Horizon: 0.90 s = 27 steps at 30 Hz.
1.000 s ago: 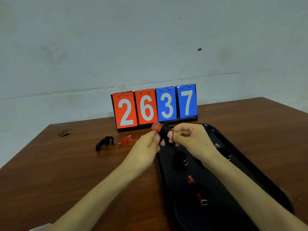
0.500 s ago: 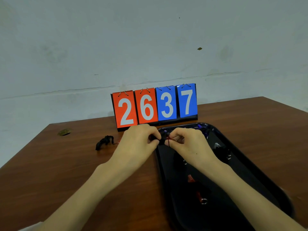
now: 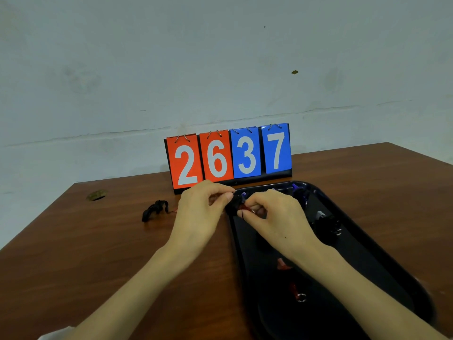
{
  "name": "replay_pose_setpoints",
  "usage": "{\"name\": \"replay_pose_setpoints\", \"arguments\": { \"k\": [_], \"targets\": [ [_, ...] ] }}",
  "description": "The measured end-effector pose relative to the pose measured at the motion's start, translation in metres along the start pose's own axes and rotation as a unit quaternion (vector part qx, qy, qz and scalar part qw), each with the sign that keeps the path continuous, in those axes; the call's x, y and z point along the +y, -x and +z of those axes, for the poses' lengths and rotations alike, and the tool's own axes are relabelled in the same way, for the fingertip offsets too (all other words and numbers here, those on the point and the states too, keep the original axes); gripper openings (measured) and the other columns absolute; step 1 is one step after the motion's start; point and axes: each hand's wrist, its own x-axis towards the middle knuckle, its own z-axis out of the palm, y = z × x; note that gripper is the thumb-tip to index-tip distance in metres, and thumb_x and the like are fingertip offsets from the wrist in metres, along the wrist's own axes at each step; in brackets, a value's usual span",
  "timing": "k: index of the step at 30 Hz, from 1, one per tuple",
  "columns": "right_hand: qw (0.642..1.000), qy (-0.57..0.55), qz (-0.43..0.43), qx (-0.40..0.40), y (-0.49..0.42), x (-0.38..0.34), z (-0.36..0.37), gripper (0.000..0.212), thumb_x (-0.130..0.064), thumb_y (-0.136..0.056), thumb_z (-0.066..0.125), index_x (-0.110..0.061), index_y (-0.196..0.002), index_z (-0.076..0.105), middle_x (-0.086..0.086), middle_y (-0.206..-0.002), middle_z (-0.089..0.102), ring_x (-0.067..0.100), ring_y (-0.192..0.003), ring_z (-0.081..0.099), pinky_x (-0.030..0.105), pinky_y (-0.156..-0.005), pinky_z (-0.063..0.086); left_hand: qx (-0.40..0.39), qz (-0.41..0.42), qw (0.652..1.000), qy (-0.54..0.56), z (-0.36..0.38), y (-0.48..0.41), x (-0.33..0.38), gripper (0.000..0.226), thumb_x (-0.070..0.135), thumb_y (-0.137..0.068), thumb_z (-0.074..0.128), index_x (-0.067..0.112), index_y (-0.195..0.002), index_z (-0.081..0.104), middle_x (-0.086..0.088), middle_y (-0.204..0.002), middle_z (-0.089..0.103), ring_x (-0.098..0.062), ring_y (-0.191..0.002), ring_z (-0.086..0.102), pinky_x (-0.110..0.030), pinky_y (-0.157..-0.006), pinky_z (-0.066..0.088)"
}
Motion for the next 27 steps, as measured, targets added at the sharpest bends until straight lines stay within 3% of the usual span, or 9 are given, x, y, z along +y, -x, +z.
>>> {"name": "replay_pose_setpoints", "arguments": {
  "k": [6, 10, 13, 19, 22, 27],
  "targets": [
    [1.0, 0.018, -0.012, 0.017, 0.002, -0.003, 0.0, 0.014, -0.034, -0.085, 0.062, -0.023, -0.091, 0.065, -0.013, -0.077, 0.054, 0.003, -0.074, 0.049, 0.022, -0.073, 0.047, 0.031, -0.016, 0.999, -0.007, -0.002, 0.0, 0.003, 0.005, 0.019, -0.083, 0.068, 0.023, -0.087, 0.066, 0.012, -0.075, 0.062, -0.007, -0.071, 0.062, -0.016, -0.065, 0.052],
    [0.999, 0.026, -0.015, 0.025, 0.002, -0.002, 0.002, 0.014, -0.034, -0.085, 0.062, -0.022, -0.09, 0.065, -0.013, -0.076, 0.052, 0.004, -0.074, 0.05, 0.023, -0.072, 0.047, 0.0, 0.006, 0.999, -0.054, -0.001, 0.002, 0.005, 0.01, 0.025, -0.084, 0.066, 0.023, -0.093, 0.07, 0.013, -0.085, 0.063, -0.004, -0.08, 0.06, -0.014, -0.076, 0.049],
    [0.999, 0.031, -0.014, 0.025, 0.002, -0.001, 0.003, 0.013, -0.033, -0.085, 0.062, -0.022, -0.091, 0.065, -0.01, -0.077, 0.055, 0.006, -0.074, 0.05, 0.025, -0.071, 0.048, -0.015, -0.004, 0.998, -0.068, -0.001, 0.002, 0.004, 0.015, 0.026, -0.081, 0.07, 0.024, -0.096, 0.069, 0.013, -0.085, 0.062, -0.002, -0.079, 0.058, -0.01, -0.072, 0.044],
    [0.996, 0.065, -0.038, 0.037, 0.003, -0.001, 0.008, 0.009, -0.026, -0.079, 0.071, -0.019, -0.08, 0.067, -0.006, -0.069, 0.063, 0.007, -0.066, 0.049, 0.029, -0.061, 0.051, -0.062, -0.038, 0.996, -0.043, -0.001, -0.001, -0.002, 0.009, 0.019, -0.084, 0.067, 0.028, -0.083, 0.065, 0.015, -0.079, 0.062, -0.003, -0.077, 0.059, -0.009, -0.067, 0.044],
    [0.997, 0.065, -0.026, 0.013, 0.003, -0.001, 0.008, 0.013, -0.03, -0.084, 0.064, -0.018, -0.088, 0.067, -0.004, -0.079, 0.066, 0.01, -0.074, 0.053, 0.029, -0.071, 0.05, -0.053, 0.024, 0.99, -0.126, 0.007, 0.006, 0.0, 0.003, 0.019, -0.089, 0.059, 0.022, -0.091, 0.061, 0.01, -0.087, 0.059, -0.005, -0.08, 0.055, -0.013, -0.07, 0.044],
    [0.997, 0.057, -0.013, -0.043, 0.003, -0.001, 0.007, 0.02, -0.034, -0.09, 0.055, -0.019, -0.099, 0.064, -0.005, -0.093, 0.065, 0.009, -0.086, 0.056, 0.023, -0.081, 0.047, -0.078, 0.133, 0.953, -0.26, 0.016, 0.012, -0.002, 0.023, 0.019, -0.097, 0.043, 0.017, -0.12, 0.047, 0.002, -0.108, 0.056, -0.012, -0.096, 0.051, -0.021, -0.08, 0.041]
  ]
}}
